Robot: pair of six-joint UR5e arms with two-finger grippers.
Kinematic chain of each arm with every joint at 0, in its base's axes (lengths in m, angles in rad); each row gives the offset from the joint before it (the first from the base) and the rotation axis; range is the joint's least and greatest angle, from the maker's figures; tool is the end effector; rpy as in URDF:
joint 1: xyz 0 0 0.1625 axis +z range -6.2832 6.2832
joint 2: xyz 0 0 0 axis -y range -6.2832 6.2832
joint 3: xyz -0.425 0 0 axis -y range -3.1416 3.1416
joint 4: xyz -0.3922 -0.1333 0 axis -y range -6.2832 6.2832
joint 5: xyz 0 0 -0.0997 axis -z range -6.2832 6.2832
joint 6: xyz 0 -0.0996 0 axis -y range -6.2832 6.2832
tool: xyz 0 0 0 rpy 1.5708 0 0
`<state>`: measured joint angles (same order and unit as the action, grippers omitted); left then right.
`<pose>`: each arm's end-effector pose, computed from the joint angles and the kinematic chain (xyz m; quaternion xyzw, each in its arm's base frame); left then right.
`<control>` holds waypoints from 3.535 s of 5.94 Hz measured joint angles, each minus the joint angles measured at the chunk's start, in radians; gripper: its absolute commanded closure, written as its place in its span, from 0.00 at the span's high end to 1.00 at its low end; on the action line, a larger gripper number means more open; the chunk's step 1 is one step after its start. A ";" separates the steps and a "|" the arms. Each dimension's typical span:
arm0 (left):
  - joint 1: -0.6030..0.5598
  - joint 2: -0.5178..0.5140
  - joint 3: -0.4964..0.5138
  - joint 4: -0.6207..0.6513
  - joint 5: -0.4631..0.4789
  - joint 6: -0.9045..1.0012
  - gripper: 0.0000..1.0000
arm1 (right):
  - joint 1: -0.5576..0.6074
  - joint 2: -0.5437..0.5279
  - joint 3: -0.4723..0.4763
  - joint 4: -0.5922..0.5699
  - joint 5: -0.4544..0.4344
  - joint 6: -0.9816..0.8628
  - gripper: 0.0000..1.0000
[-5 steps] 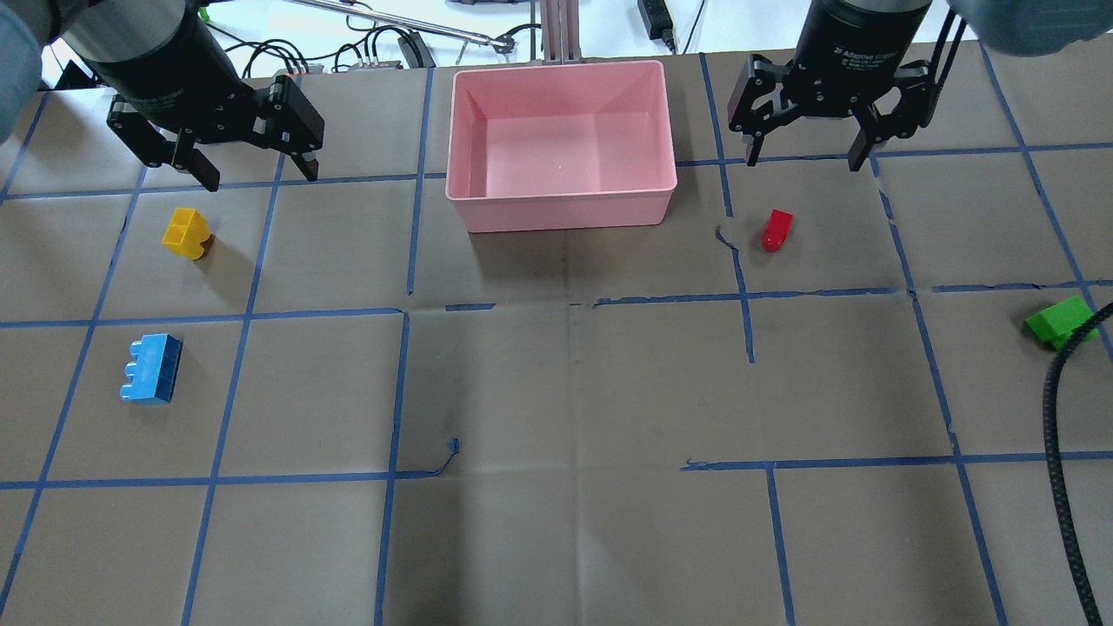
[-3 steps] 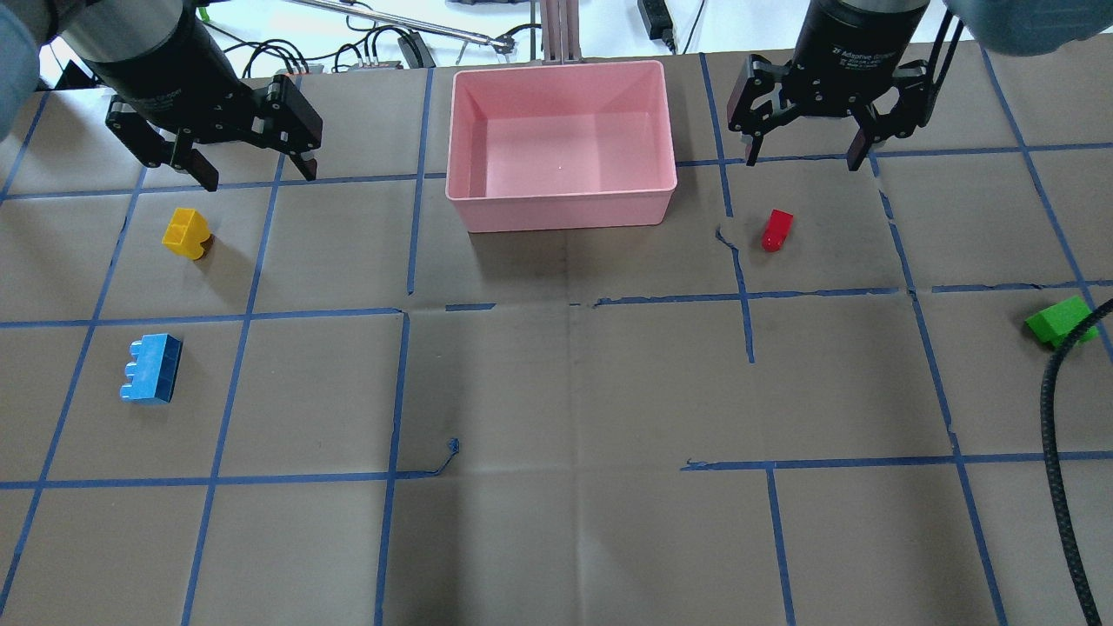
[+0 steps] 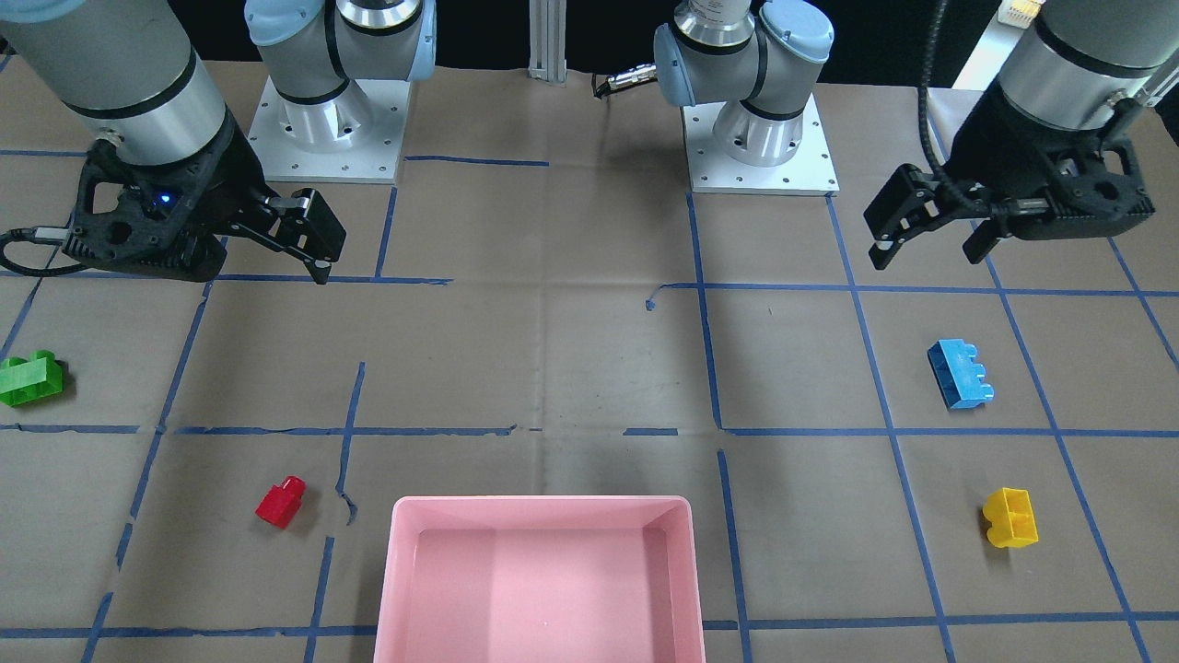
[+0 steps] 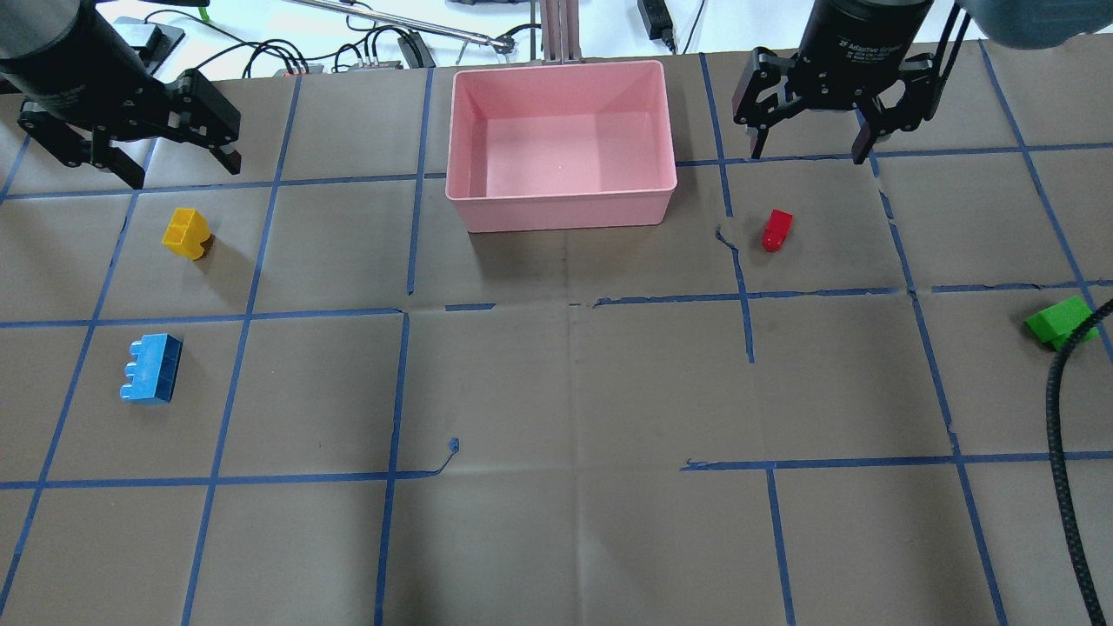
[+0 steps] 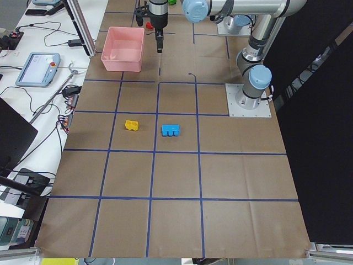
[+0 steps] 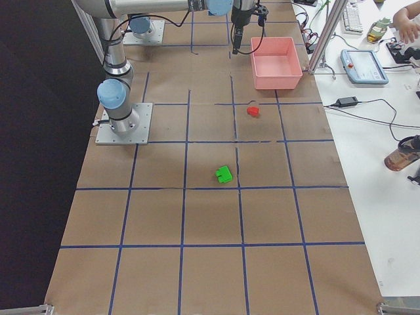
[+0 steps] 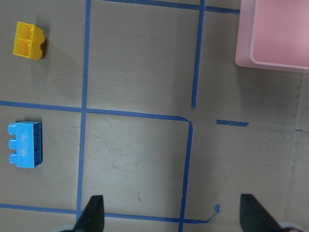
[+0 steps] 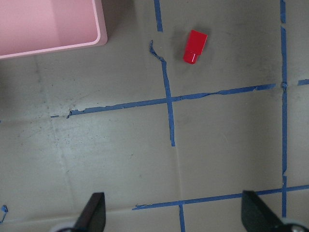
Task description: Put all blocks into box
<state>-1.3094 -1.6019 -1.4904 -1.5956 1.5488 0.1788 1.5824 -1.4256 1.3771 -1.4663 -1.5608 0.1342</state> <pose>0.0001 -0.5248 0.5095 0.0411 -0.9990 0.0144 0.0081 0.1406 -0.5456 0.4970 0.0614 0.9977 0.0283 0.0029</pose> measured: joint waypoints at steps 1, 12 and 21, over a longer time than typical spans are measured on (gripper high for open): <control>0.092 -0.011 -0.031 0.014 0.001 0.140 0.99 | -0.033 0.001 0.001 0.000 -0.001 -0.063 1.00; 0.451 -0.312 -0.523 0.723 0.013 0.499 0.99 | -0.727 0.179 0.347 -0.520 -0.146 -1.117 1.00; 0.435 -0.293 -0.495 0.755 -0.082 0.552 0.00 | -0.735 0.316 0.450 -0.720 -0.182 -1.130 0.33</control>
<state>-0.8740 -1.8948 -1.9849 -0.8409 1.4664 0.7313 0.8474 -1.1093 1.8276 -2.1860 -1.7432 -0.9953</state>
